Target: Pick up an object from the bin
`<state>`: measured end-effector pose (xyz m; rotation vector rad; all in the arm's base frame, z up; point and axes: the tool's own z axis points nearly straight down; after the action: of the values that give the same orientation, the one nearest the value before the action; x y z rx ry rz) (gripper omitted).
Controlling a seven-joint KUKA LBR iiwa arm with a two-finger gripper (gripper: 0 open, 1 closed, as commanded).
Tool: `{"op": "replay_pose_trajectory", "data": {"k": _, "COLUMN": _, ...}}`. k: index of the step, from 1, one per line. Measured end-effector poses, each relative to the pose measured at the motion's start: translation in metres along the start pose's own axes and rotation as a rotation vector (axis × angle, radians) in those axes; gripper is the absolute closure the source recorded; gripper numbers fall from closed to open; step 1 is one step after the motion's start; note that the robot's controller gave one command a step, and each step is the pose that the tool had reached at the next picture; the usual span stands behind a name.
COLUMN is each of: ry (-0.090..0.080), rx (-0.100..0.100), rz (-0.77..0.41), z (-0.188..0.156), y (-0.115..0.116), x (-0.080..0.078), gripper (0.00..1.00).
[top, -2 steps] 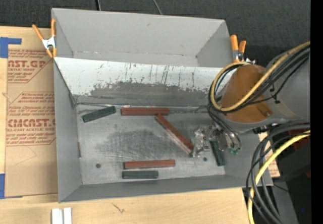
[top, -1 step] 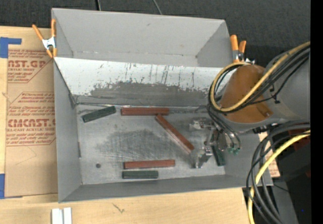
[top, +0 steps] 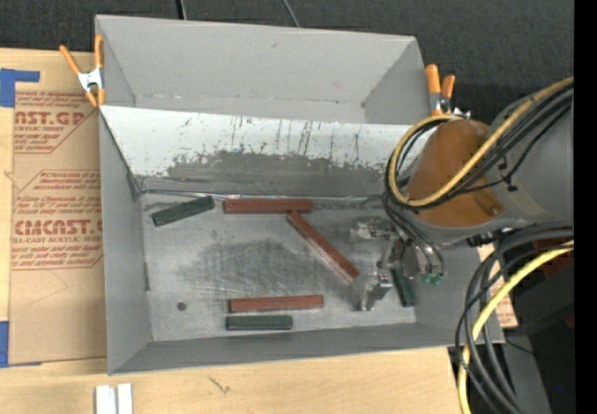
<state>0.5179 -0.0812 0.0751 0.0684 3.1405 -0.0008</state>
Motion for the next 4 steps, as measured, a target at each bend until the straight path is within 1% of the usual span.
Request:
{"op": "replay_pose_trajectory", "data": {"k": 1, "ry": 0.008, "rx": -0.002, "rz": -0.047, "z": 0.003, "y": 0.069, "x": -0.018, "gripper": 1.00}}
{"op": "replay_pose_trajectory", "data": {"k": 2, "ry": 0.008, "rx": -0.001, "rz": -0.047, "z": 0.003, "y": 0.069, "x": -0.018, "gripper": 1.00}}
{"op": "replay_pose_trajectory", "data": {"k": 3, "ry": -0.001, "rx": 0.000, "rz": -0.059, "z": -0.115, "y": 0.063, "x": -0.009, "gripper": 1.00}}
{"op": "replay_pose_trajectory", "data": {"k": 4, "ry": -0.001, "rx": 0.000, "rz": -0.060, "z": -0.115, "y": 0.063, "x": -0.009, "gripper": 1.00}}
